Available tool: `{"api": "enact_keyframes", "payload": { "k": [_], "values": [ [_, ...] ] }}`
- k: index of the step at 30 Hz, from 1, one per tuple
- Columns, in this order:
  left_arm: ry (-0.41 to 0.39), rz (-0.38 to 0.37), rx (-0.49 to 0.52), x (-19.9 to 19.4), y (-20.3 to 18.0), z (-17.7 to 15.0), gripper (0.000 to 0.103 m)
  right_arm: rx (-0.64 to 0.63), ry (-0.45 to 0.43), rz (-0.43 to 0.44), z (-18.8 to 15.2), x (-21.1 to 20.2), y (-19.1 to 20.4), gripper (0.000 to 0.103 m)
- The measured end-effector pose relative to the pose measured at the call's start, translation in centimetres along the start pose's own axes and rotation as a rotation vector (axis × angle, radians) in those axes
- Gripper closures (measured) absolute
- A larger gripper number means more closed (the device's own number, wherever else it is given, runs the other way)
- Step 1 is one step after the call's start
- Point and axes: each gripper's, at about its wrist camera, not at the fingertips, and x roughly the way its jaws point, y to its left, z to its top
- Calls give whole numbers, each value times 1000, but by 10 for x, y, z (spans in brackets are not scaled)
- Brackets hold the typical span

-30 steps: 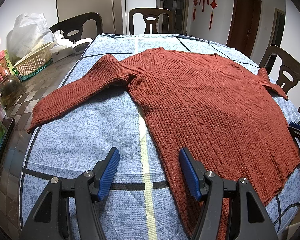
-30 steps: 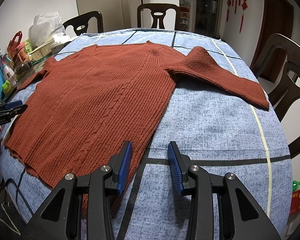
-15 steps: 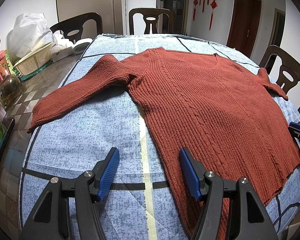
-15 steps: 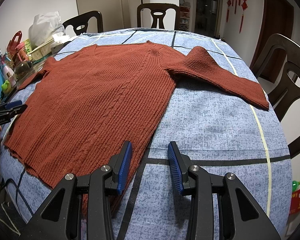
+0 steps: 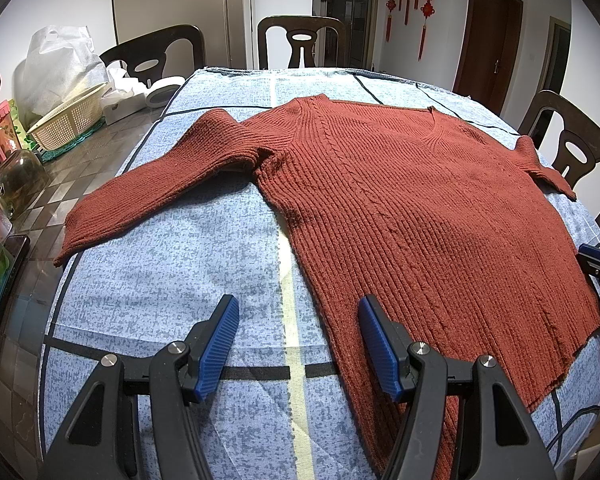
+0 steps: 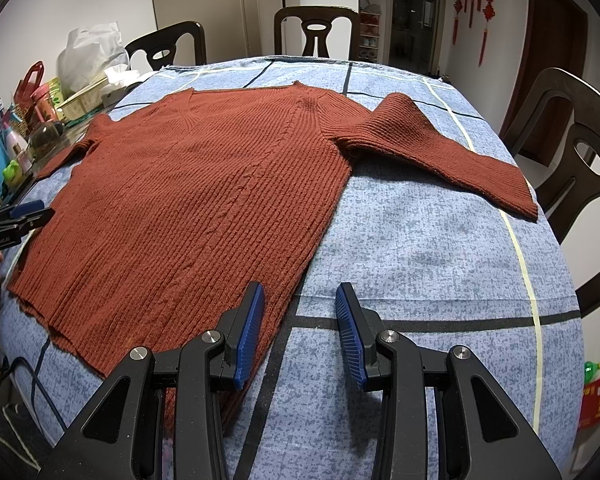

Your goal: Fold small clothes

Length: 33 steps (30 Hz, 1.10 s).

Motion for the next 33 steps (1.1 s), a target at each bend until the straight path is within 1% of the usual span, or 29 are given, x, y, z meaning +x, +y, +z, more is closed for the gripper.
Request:
{"api": "enact_keyframes", "payload": {
  "k": [17,22,33],
  "values": [
    [0,0,0,0,0,0,38,2,4,0,1,1,-1,65],
    [0,1,0,0,0,0,38,21,13,18,2,2,-3,65],
    [0,1,0,0,0,0,38,-3,13,-9,2,1,3,65]
  ]
}}
